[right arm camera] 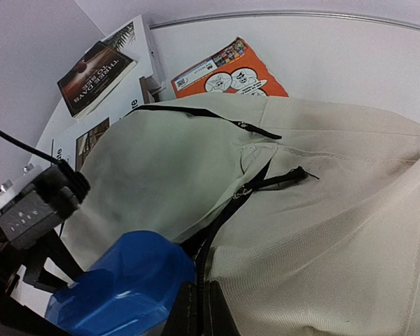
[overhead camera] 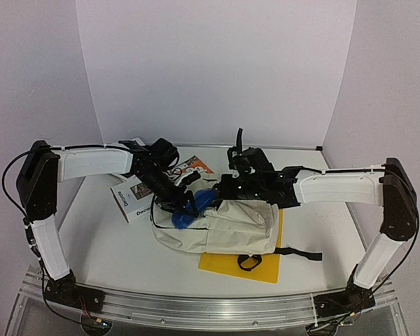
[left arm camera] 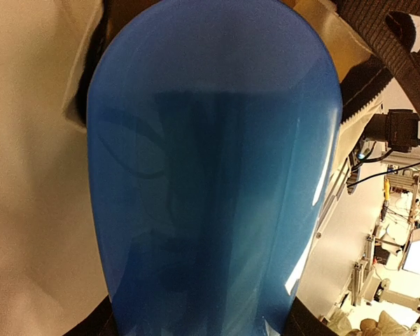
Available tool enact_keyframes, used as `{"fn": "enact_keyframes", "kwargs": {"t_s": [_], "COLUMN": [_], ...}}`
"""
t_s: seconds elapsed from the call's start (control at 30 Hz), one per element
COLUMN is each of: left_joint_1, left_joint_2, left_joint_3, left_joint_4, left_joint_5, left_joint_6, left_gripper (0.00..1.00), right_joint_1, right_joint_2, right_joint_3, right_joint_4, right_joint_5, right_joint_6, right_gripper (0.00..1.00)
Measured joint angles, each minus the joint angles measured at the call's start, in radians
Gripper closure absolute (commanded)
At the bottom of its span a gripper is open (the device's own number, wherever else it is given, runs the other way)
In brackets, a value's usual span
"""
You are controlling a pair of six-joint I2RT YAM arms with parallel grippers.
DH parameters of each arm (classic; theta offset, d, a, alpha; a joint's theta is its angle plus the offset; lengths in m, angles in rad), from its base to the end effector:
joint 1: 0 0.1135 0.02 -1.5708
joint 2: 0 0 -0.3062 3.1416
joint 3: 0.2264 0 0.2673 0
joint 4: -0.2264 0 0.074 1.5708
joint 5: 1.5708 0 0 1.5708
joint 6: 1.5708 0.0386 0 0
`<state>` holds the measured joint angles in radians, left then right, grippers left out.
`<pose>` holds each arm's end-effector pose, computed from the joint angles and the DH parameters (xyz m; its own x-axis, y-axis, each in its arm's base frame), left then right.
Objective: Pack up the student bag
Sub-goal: Place the personal item in the student bag.
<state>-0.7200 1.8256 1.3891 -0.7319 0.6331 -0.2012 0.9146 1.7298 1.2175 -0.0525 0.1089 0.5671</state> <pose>0.2855 -0.2808 0.2573 -0.8188 0.5039 -0.2749 0.5533 0.5654 -0.6117 0.2595 0.3301 0.2803 -0.6685 0.0072 -0.7437 -0.4417 0.8007 0.4047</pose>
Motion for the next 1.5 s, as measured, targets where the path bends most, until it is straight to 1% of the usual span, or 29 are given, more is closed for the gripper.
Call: {"fn": "enact_keyframes", "kwargs": {"t_s": [0.27, 0.5, 0.7, 0.93, 1.03, 1.13, 1.17, 1.3, 1.33, 1.4, 1.5], "left_joint_1": [-0.023, -0.029, -0.032, -0.04, -0.04, -0.04, -0.041, -0.044, -0.044, -0.042, -0.041], "left_joint_2": [0.123, 0.17, 0.182, 0.212, 0.241, 0.262, 0.264, 0.27, 0.27, 0.267, 0.239], "left_joint_3": [0.116, 0.153, 0.156, 0.156, 0.157, 0.164, 0.166, 0.168, 0.168, 0.168, 0.142], "left_joint_4": [-0.027, -0.018, 0.066, 0.274, 0.335, 0.384, 0.392, 0.419, 0.429, 0.441, 0.451], "left_joint_5": [0.026, 0.016, -0.019, -0.043, -0.042, -0.054, -0.058, -0.076, -0.091, -0.099, -0.125], "left_joint_6": [0.048, 0.017, -0.09, -0.261, -0.322, -0.374, -0.384, -0.428, -0.431, -0.429, -0.417], "left_gripper": [0.57, 0.58, 0.58, 0.58, 0.57, 0.53, 0.5, 0.26, 0.22, 0.18, 0.14], "right_joint_1": [0.0, 0.0, -0.006, -0.007, -0.013, -0.014, -0.014, -0.015, -0.014, -0.015, -0.013], "right_joint_2": [0.0, 0.0, 0.0, 0.0, 0.0, 0.0, 0.0, -0.001, -0.004, -0.009, -0.019], "right_joint_3": [0.0, 0.0, -0.002, -0.021, -0.027, -0.035, -0.036, -0.042, -0.047, -0.056, -0.069], "right_joint_4": [-0.001, 0.0, 0.003, 0.05, 0.055, 0.062, 0.065, 0.078, 0.084, 0.091, 0.097], "right_joint_5": [-0.028, -0.046, -0.05, -0.055, -0.043, -0.042, -0.041, -0.01, 0.003, 0.021, 0.036], "right_joint_6": [-0.021, -0.026, -0.027, -0.014, -0.008, 0.004, 0.007, 0.029, 0.037, 0.043, 0.055], "right_gripper": [1.0, 1.0, 1.0, 1.0, 1.0, 1.0, 1.0, 1.0, 1.0, 1.0, 1.0]}}
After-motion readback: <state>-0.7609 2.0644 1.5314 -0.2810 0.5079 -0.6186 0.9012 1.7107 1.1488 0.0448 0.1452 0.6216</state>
